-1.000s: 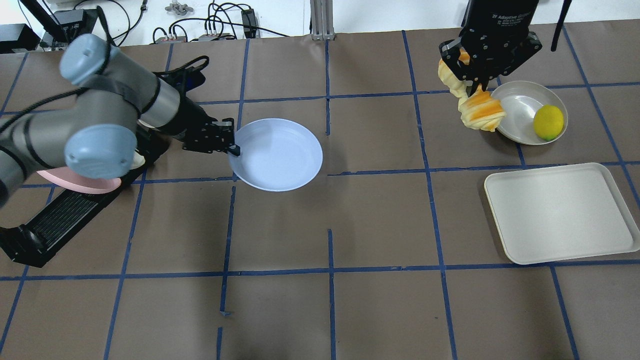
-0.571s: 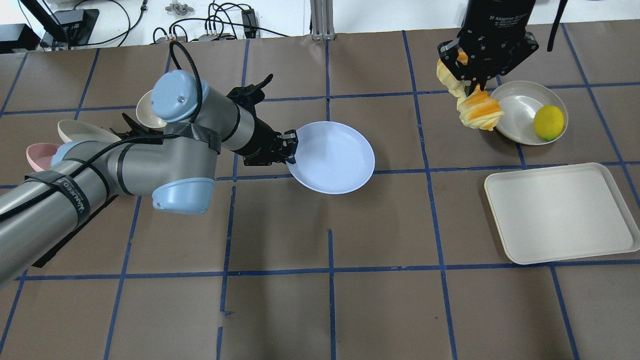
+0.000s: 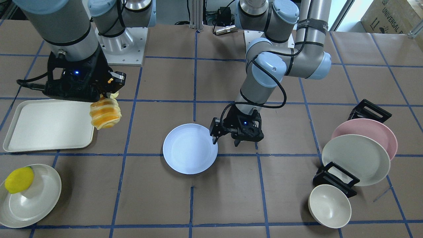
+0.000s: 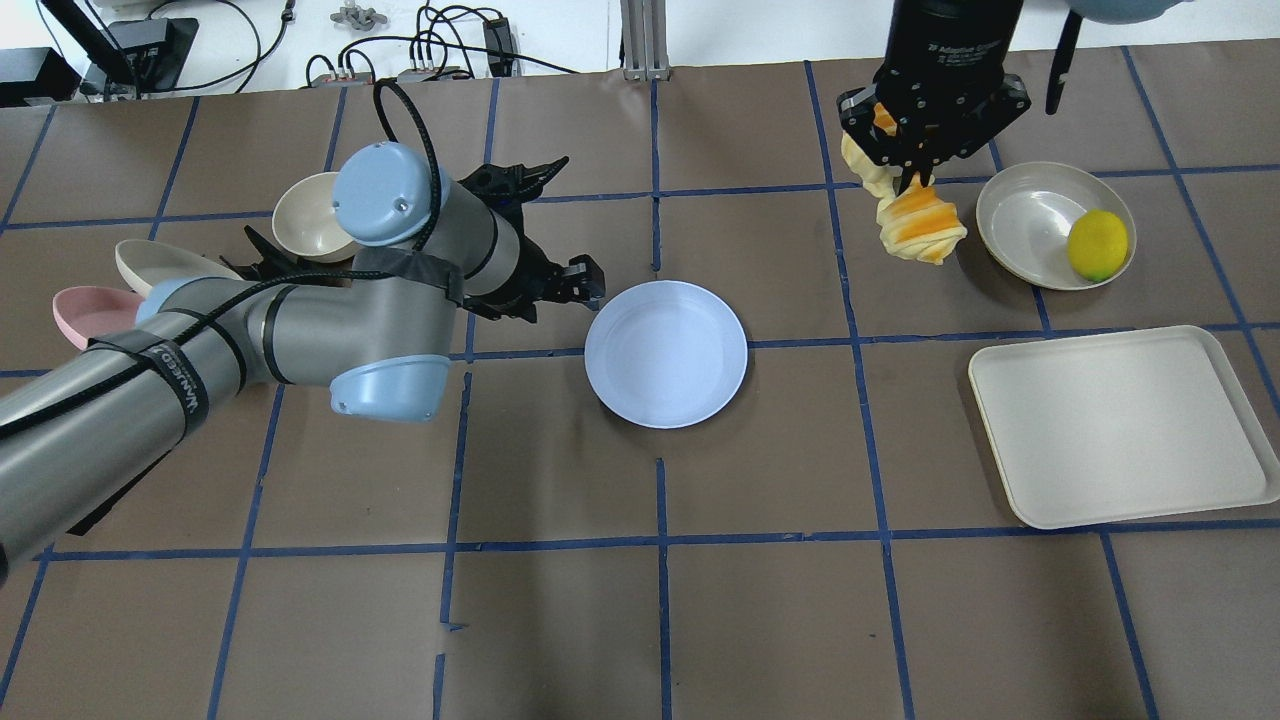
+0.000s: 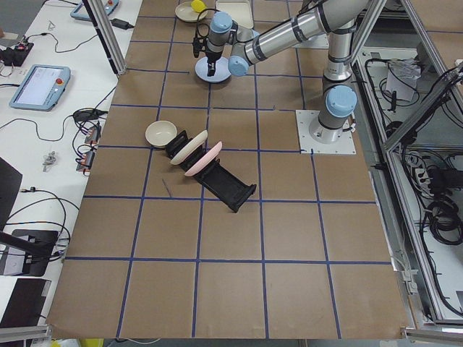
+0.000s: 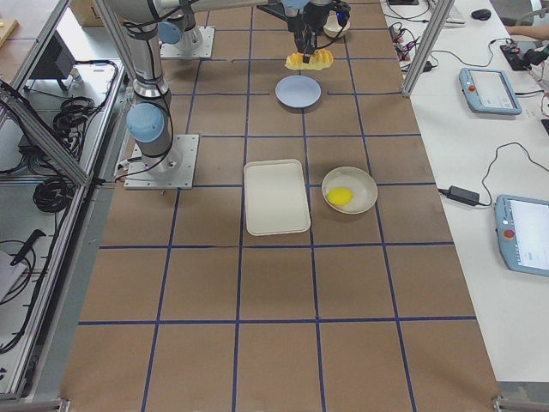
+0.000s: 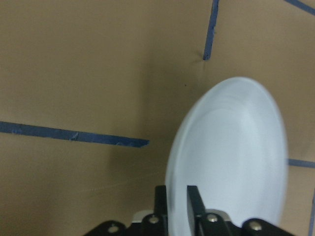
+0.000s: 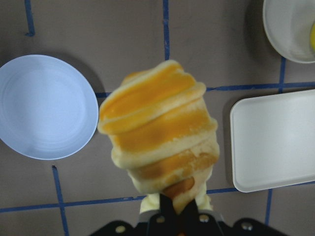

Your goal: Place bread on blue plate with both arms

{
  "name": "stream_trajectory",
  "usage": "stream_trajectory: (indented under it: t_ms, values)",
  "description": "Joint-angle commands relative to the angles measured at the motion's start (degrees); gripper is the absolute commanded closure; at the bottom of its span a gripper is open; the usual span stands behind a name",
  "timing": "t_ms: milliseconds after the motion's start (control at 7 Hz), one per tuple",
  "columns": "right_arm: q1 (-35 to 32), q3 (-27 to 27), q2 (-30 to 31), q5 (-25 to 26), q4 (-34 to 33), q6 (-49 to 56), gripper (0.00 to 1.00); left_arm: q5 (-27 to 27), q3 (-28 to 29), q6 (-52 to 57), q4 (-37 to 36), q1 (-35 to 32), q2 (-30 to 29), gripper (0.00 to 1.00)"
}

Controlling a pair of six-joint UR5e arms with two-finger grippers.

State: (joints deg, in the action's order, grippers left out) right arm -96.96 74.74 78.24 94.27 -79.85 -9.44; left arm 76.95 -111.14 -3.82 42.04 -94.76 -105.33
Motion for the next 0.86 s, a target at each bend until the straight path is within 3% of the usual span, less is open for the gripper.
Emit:
stream_trajectory:
  t_ms: [0, 143, 286, 714]
  values:
    - [-8.9, 0.9, -3.9, 0.0, -5.5, -11.2, 0.91, 0.2, 5.4, 20.1, 21.0, 12.1, 3.3, 0.0]
    - [-13.0, 1.1, -6.3, 0.1, -7.1, -12.3, 0.91, 0.7, 8.7, 20.2, 28.6, 14.7, 5.6, 0.0]
    - [-15.1, 1.1, -8.0, 0.2, -7.2, -12.9, 0.92, 6.7, 13.1, 20.3, 36.3, 14.7, 7.3, 0.0]
    - [-15.1, 1.3, -12.0, 0.5, -15.4, -13.1, 0.92, 7.2, 22.1, 16.1, 55.5, 14.0, 14.1, 0.0]
